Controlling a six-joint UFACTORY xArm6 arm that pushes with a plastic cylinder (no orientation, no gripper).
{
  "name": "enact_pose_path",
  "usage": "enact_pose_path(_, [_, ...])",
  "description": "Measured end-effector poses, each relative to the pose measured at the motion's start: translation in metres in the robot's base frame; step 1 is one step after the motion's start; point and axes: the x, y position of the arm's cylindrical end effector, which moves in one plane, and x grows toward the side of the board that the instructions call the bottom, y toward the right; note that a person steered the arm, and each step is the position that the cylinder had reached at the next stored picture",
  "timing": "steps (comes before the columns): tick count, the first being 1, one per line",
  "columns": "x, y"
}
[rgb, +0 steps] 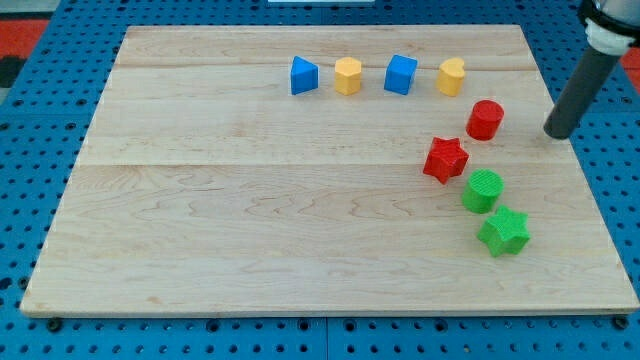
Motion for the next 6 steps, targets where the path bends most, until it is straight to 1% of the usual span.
enact_pose_path(1, [-0.009, -0.041])
enact_pose_path(3, [-0.009, -0.160])
enact_pose_path(4, [-0.008, -0.091])
enact_pose_path(5, [0.018, -0.035])
enact_pose_path(6, [0.067, -0.029])
